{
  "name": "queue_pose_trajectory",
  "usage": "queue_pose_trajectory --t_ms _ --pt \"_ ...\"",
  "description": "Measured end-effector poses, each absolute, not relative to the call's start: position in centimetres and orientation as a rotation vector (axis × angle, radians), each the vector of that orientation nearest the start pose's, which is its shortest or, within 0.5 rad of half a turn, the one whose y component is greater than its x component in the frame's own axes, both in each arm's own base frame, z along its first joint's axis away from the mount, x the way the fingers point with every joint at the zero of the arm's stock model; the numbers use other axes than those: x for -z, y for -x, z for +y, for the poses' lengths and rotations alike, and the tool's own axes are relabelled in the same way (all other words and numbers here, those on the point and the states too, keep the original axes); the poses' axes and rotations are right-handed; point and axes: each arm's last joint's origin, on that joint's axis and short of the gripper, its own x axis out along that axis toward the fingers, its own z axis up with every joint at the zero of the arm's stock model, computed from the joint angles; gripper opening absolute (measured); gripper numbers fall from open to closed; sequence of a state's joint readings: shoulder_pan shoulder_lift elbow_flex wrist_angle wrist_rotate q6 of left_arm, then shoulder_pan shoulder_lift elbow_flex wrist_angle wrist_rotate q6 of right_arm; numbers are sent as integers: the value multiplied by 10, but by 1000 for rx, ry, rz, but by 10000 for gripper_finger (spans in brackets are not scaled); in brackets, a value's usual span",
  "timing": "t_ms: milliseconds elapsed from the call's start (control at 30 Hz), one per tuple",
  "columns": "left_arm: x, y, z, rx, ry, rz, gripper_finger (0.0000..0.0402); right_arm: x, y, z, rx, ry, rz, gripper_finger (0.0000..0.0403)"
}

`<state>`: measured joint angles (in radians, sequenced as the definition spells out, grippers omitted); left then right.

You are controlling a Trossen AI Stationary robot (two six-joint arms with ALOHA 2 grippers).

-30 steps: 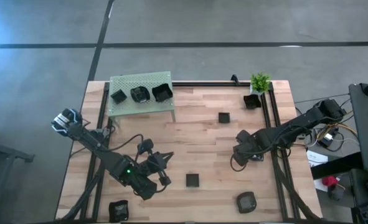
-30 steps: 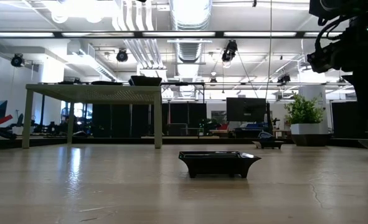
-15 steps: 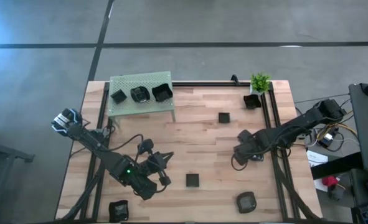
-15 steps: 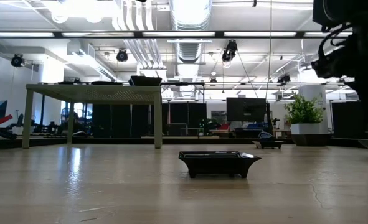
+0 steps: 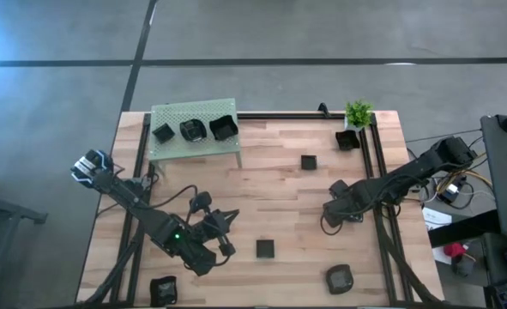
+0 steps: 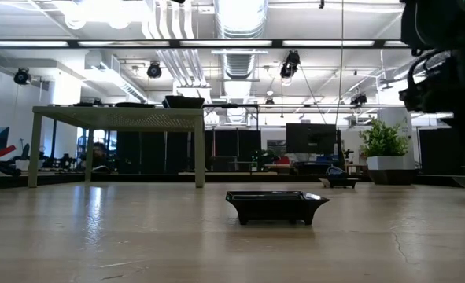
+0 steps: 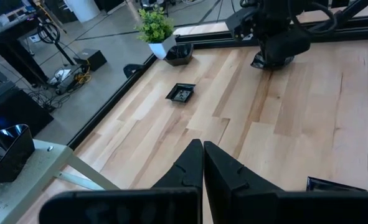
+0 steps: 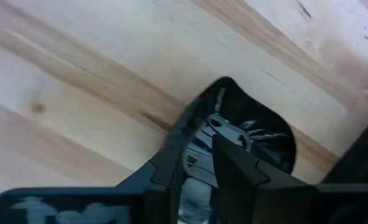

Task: Pick & Place Mini shaped plates
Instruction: Stack the black leaf shaped plate on top of the leaf shaped plate on the shelf

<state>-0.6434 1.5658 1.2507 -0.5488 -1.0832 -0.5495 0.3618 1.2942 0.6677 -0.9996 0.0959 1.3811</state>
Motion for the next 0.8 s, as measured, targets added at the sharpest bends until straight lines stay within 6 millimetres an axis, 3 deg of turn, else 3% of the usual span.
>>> queue_pose_trajectory --t_ms 233,800 --pt "-286 -274 -173 -540 -136 426 9 -173 -174 63 837 -740 1343 73" --pt "-285 -273 -173 -540 -141 430 9 -146 -178 64 921 -674 1444 77"
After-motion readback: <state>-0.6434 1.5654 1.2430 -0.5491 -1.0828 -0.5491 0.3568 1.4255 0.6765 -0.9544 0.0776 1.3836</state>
